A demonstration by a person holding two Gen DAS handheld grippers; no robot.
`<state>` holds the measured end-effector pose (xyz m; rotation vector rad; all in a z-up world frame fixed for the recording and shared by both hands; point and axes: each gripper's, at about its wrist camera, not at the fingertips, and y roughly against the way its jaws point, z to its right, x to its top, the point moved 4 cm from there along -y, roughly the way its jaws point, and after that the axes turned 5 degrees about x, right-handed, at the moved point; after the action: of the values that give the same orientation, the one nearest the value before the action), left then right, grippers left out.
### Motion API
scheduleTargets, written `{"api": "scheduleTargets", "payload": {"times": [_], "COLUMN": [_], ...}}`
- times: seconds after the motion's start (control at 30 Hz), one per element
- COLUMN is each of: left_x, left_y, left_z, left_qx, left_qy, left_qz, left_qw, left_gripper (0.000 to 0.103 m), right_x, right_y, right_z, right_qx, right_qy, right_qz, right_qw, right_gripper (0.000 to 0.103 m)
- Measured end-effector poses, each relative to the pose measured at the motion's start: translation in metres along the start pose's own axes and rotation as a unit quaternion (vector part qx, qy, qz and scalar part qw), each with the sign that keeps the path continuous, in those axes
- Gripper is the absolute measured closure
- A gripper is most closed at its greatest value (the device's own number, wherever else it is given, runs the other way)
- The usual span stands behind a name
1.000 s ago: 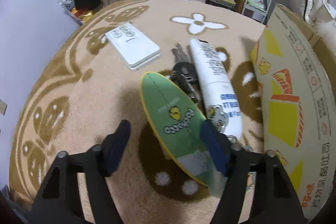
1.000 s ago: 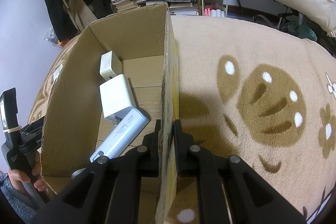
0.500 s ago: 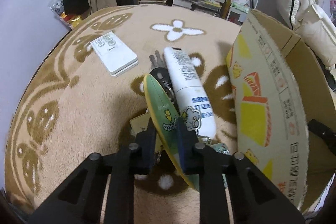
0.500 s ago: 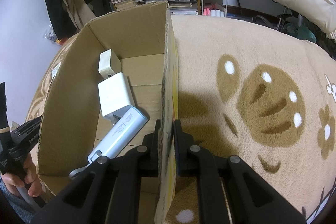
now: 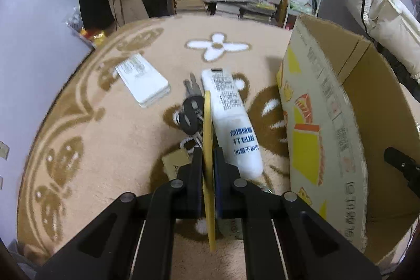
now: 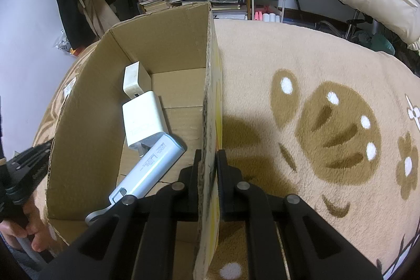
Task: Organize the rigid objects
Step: 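Close the left tool on the green surfboard keychain, then lift the surfboard keychain with the left tool and carry it over the box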
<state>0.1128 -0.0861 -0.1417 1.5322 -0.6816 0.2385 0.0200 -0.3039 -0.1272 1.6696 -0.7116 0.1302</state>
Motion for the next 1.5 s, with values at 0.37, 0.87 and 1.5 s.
{"api": "scheduleTargets", "payload": {"times": [0.37, 0.87, 1.5], "left_x": [0.017, 0.042, 0.064], "left_y": [0.044, 0.108, 0.199], "left_z": [-0.016, -0.011, 0.048], "left_qx": [0.058, 0.093, 0.0], "left_qy": [-0.004, -0.029, -0.055], "left_qz": [0.064, 0.145, 0.251], "left_qw": [0.9963, 0.9846, 0.9663], "left_gripper": [0.096, 0.096, 0.096], "right_x": [0.0, 0.0, 0.0], "right_y": [0.0, -0.001, -0.001], "right_z": [0.0, -0.001, -0.002], "right_qx": [0.0, 0.0, 0.0], "right_qy": [0.0, -0.001, 0.0], "right_qz": [0.001, 0.0, 0.0], "right_qw": [1.0, 1.0, 1.0], "right_gripper": [0.093, 0.093, 0.093]}}
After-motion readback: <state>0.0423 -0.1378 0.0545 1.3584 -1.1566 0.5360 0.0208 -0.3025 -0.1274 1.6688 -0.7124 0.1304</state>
